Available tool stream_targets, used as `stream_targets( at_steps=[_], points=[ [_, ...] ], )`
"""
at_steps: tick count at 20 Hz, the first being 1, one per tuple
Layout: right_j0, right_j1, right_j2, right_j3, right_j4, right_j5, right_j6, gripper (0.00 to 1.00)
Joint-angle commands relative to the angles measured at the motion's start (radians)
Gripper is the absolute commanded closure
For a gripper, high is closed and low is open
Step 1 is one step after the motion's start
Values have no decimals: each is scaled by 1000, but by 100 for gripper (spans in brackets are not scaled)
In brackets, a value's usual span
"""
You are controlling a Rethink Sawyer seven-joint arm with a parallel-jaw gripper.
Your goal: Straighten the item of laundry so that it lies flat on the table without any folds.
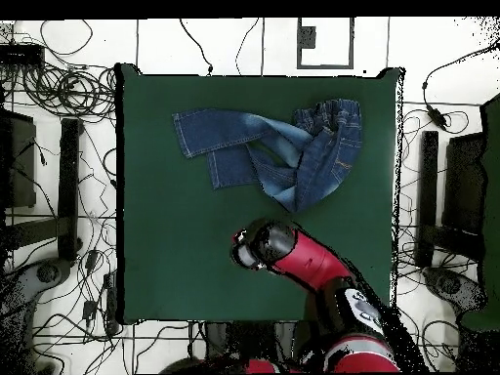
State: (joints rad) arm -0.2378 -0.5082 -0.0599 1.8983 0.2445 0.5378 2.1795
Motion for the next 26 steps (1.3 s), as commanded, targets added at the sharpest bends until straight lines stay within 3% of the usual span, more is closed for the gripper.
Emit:
stream_targets(
  at_steps=[1,3,11,26],
  points=[
    [-327,-27,373,206,63,-106,-176,100],
    [-331,-30,390,207,38,-125,-148,100],
    [-238,-73,313,-64,-183,-12,-104,100],
    [-190,-88,283,-331,-339,52,-98,100]
  ],
)
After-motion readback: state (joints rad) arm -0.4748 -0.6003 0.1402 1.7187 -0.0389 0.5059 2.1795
